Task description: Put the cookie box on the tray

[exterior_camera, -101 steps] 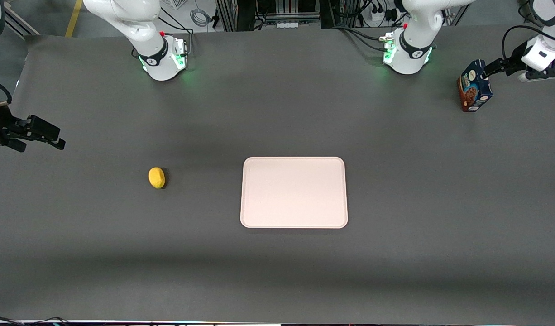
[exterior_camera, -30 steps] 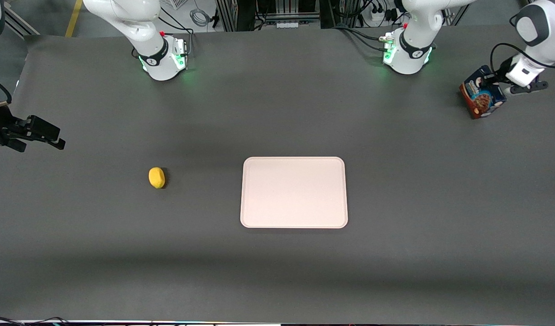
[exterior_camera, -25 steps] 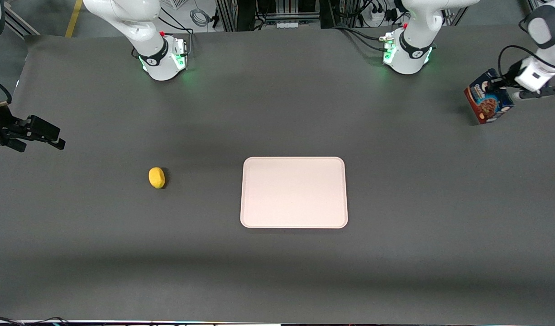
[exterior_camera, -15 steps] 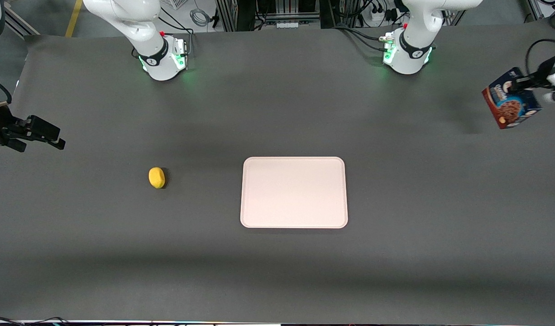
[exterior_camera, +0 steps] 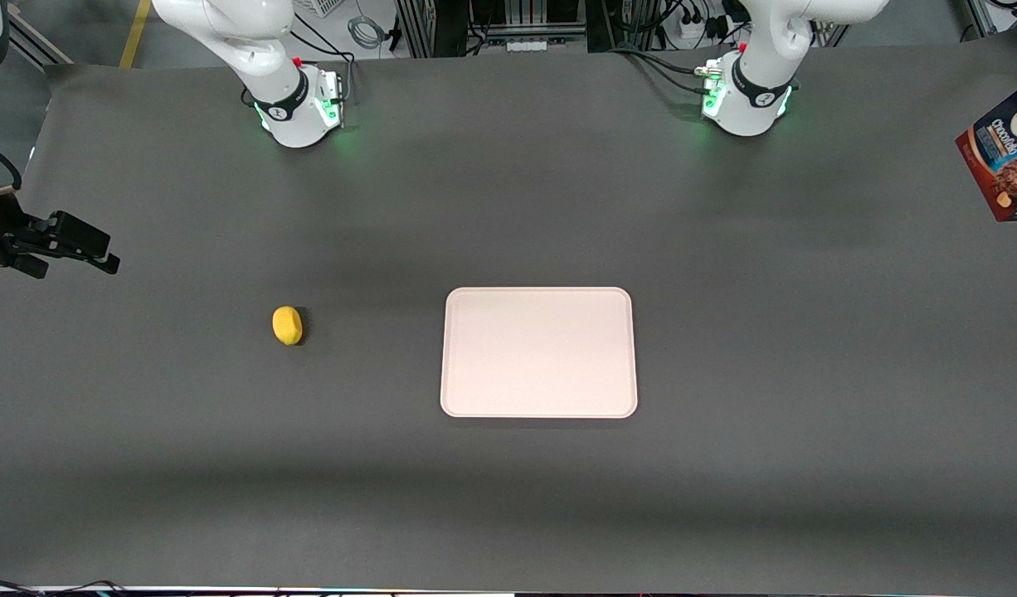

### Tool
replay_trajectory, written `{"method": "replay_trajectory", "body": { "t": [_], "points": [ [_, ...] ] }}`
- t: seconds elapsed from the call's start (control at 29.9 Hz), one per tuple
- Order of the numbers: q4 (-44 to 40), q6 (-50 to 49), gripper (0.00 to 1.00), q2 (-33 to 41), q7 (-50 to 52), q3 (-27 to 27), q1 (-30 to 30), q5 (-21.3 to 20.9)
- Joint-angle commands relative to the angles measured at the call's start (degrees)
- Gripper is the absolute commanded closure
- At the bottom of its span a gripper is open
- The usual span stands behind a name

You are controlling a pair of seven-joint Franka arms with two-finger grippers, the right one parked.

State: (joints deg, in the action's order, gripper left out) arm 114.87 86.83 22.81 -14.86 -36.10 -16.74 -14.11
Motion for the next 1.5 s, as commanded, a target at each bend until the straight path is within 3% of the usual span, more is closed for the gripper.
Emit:
{"method": "replay_trajectory", "body": {
  "t": [0.0, 0.1, 0.27, 0.43, 0.57, 0.73, 1.0, 1.47],
  "points": [
    [-2.63, -3.59, 0.77, -0.57, 6.31, 5.59, -1.19, 3.29],
    [-3.16, -5.27, 0.78, -0.49, 12.81, 11.29, -1.19, 4.61],
    [-4.21, -5.62, 0.78, -1.01, 22.22, 20.27, -1.19, 10.41],
    [-4.56, -3.78, 0.79, -3.12, 30.22, 28.35, -1.19, 16.65],
    [-5.09, -1.15, 0.79, -5.66, 35.76, 35.99, -1.19, 19.55],
    [-5.45, 2.81, 0.79, -9.44, 40.51, 41.89, -1.19, 23.07],
    [-5.27, 9.04, 0.79, -14.54, 41.31, 48.75, -1.19, 23.60],
    [-5.44, 23.20, 0.79, -26.58, 44.47, 52.97, -1.90, 21.15]
  ]
}}
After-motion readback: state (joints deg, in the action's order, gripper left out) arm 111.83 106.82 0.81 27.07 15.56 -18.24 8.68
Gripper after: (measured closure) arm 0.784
